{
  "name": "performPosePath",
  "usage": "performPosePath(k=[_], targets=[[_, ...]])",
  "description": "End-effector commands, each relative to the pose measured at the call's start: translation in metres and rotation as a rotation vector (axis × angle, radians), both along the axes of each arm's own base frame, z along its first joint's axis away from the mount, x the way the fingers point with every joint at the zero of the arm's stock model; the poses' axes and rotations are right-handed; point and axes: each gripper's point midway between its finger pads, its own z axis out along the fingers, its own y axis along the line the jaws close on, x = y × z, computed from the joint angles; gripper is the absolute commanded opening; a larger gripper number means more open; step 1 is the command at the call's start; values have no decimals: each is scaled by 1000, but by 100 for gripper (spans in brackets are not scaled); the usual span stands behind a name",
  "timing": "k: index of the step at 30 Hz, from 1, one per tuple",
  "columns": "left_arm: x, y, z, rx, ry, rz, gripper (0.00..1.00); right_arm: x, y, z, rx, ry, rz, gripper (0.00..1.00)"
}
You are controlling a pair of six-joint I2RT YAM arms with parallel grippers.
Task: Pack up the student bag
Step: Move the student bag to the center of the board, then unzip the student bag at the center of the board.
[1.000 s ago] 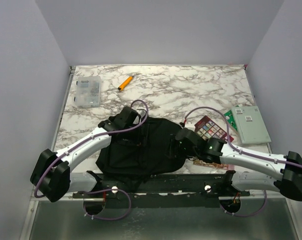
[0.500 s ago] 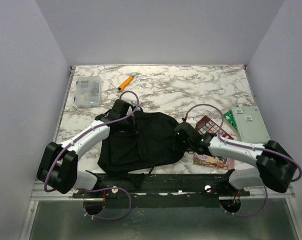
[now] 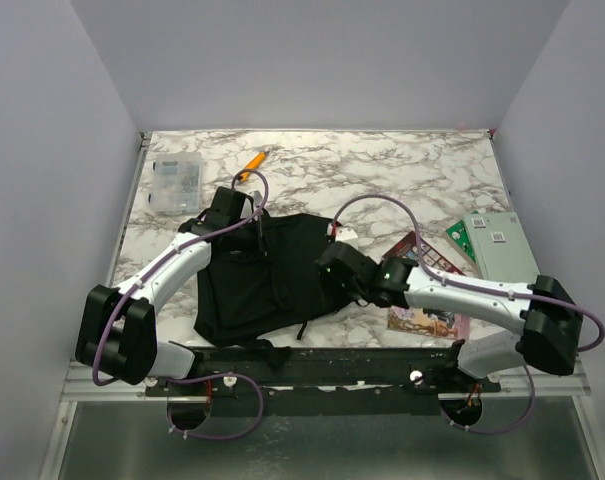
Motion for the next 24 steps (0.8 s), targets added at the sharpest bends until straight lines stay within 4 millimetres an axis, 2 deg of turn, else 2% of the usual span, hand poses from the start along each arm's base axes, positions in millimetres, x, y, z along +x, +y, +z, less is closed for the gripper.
performPosePath(k=[1, 3, 5, 7, 16, 21, 24], targets=[[0, -7, 9, -56, -26, -52, 0, -63, 14, -5, 112, 134, 53, 61], [0, -10, 13, -74, -33, -57, 0, -81, 31, -8, 220, 162, 85, 61], [1, -10, 15, -80, -39, -57, 0, -95, 39, -21, 281, 195, 98, 61], [2, -10, 16, -84, -42, -58, 0, -100, 47, -32, 319, 201, 101, 61], [-1, -11, 15, -93, -31, -63, 0, -91, 77, -53, 414, 122, 107, 57], [0, -11, 16, -93, -37, -62, 0, -88, 81, -64, 392, 110, 98, 56], [0, -11, 16, -93, -37, -61, 0, -87, 79, -74, 355, 101, 81, 48]])
